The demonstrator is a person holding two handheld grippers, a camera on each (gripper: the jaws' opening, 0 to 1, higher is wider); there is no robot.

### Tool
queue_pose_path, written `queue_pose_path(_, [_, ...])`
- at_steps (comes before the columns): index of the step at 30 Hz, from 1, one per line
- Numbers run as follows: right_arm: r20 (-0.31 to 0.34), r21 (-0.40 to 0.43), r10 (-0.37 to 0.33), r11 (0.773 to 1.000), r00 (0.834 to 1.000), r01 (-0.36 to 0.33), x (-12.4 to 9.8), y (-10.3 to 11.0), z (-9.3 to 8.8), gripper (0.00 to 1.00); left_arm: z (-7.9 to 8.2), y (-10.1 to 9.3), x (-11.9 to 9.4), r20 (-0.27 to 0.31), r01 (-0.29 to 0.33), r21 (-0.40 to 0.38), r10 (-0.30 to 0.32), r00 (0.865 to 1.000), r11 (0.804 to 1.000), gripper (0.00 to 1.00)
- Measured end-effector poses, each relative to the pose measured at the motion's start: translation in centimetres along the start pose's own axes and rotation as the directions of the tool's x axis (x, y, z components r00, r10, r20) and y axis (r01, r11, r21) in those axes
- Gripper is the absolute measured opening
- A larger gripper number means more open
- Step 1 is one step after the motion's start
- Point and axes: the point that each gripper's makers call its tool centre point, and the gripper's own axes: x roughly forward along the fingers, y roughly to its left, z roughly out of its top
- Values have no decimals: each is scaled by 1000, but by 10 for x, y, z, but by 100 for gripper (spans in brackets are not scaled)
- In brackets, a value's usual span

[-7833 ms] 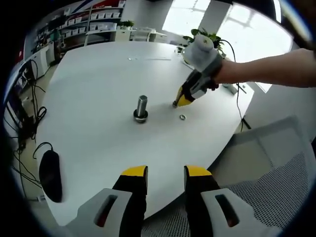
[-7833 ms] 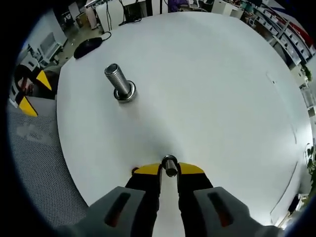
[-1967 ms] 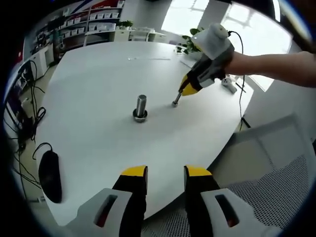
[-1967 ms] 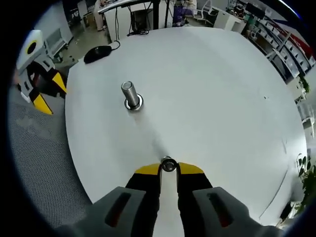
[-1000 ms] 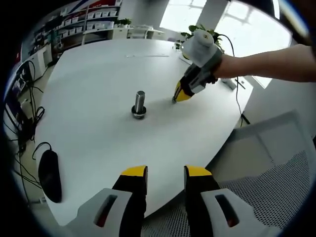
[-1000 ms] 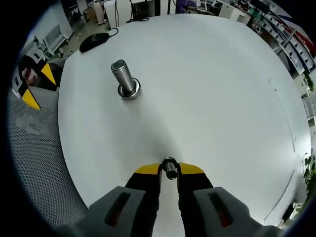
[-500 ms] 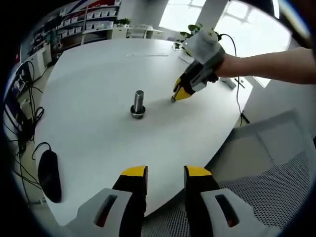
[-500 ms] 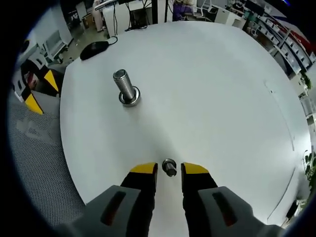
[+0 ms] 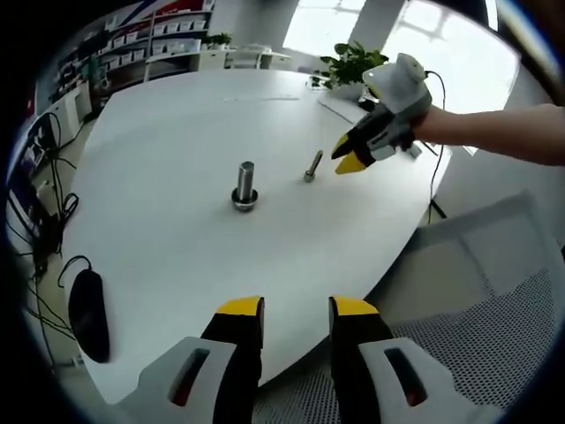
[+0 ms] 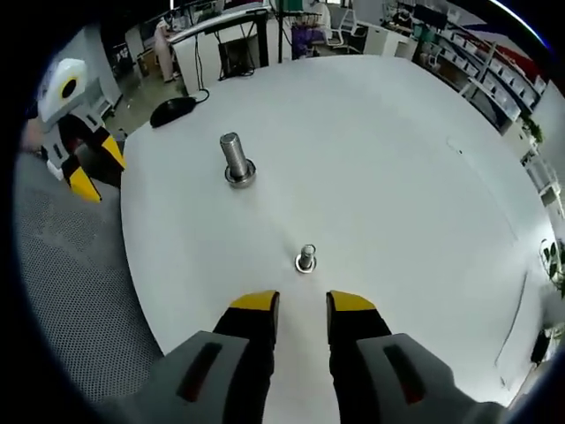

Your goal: Place the washer onto the threaded stud by aligning its center hole with the stud, sliding it down to the base, and recovering from edge contact or off-axis alignment until the washer reaches the visible bottom stop.

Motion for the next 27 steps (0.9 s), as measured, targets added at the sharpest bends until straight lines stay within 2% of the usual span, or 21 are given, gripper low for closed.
queue_pose_path(2, [22, 20, -12, 1000, 1000, 12, -10, -3, -5, 24, -1, 2, 1, -2, 1, 5, -1, 1000, 1000, 27])
queue_pose_path(8, [118, 127, -42, 991, 992, 27, -36, -3, -14, 25, 2, -13, -3, -4, 7, 16, -7, 1000, 1000, 27])
queue_pose_path(10, [137, 139, -47, 990, 989, 28, -45, -4, -20, 25, 0, -6, 0, -1, 5, 16, -5, 1000, 1000, 27])
queue_pose_path(13, [161, 163, -57, 986, 985, 31, -51, -3, -25, 26, -1, -7, 0, 1, 8, 9, -8, 1000, 1000, 27])
queue_pose_path(14, [190, 194, -66, 981, 980, 29, -58, 0, -23, 26, -2, -6, 0, -2, 8, 10, -8, 1000, 1000, 27])
queue_pose_path(16, [206, 224, -73, 974, 976, 25, -63, 1, -26, 26, 0, -9, -2, 0, 5, 16, -5, 1000, 1000, 27])
queue_pose_path(18, [235, 252, -83, 967, 969, 22, -67, 1, -29, 27, 1, -4, 0, 7, 4, 15, -4, 1000, 1000, 27])
queue_pose_path(20, [261, 288, -109, 957, 959, 30, -71, -1, -31, 28, 4, -10, -2, 11, 4, 16, -4, 1000, 1000, 27])
queue_pose_path(24, [274, 314, -111, 949, 955, 20, -74, 6, -34, 29, 2, -10, -1, 5, 11, 25, -11, 1000, 1000, 27])
queue_pose_path(26, [273, 315, -124, 949, 954, 33, -76, 3, -35, 29, 1, -10, 1, 0, 14, 31, -14, 1000, 999, 27])
queue_pose_path(27, [287, 340, -143, 940, 947, 38, -80, -1, -35, 29, 1, -11, 2, -3, 16, 34, -16, 1000, 999, 27])
